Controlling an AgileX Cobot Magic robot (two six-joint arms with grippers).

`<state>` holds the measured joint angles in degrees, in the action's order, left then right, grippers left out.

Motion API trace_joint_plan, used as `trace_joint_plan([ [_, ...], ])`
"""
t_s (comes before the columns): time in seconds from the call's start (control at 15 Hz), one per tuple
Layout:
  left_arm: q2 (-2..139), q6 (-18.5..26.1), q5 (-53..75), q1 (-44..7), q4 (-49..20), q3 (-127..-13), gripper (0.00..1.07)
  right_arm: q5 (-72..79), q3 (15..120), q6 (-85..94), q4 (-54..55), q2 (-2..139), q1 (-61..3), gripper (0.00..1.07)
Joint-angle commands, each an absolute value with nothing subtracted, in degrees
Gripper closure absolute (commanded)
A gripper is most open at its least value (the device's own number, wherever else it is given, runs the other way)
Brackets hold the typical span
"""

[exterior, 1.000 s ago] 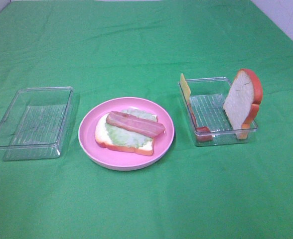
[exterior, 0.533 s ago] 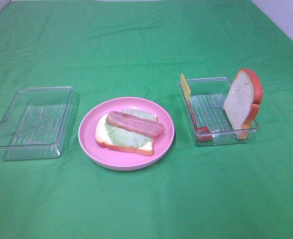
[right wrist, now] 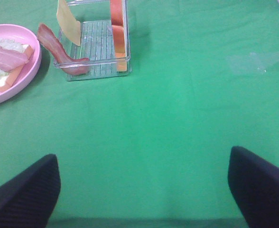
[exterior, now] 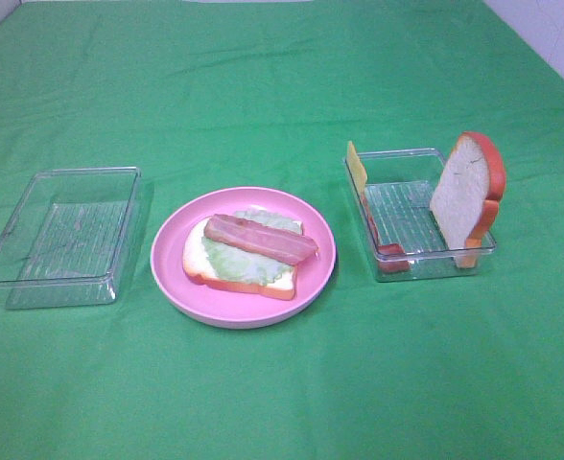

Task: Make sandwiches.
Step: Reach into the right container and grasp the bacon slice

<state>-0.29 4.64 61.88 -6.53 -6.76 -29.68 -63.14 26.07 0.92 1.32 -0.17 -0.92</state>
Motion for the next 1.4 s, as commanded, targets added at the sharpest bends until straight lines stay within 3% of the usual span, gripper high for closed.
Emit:
trace_joint_plan([
  [0.07,-1.4,4.2,61.8,-4.2,-6.8,-29.6,0.08,-63.1,25.9,1.1,1.4,-1.6,-0.8,0.15],
  [0.4,-1.4,4.2,61.8,5.2,-6.8,-29.6,0.08,-63.1,25.9,1.1,1.4,-1.6,-0.8,0.15],
  [1.0,-1.4,4.2,61.8,7.2,-6.6,-29.6,0.09,-63.0,26.9,1.1,1.1,-0.1,-0.8,0.15],
  [1.4,-1.4,4.2,61.8,7.2,-6.6,-29.6,0.09,-70.0,42.4,3.0,7.4,37.7,-0.9,0.15],
])
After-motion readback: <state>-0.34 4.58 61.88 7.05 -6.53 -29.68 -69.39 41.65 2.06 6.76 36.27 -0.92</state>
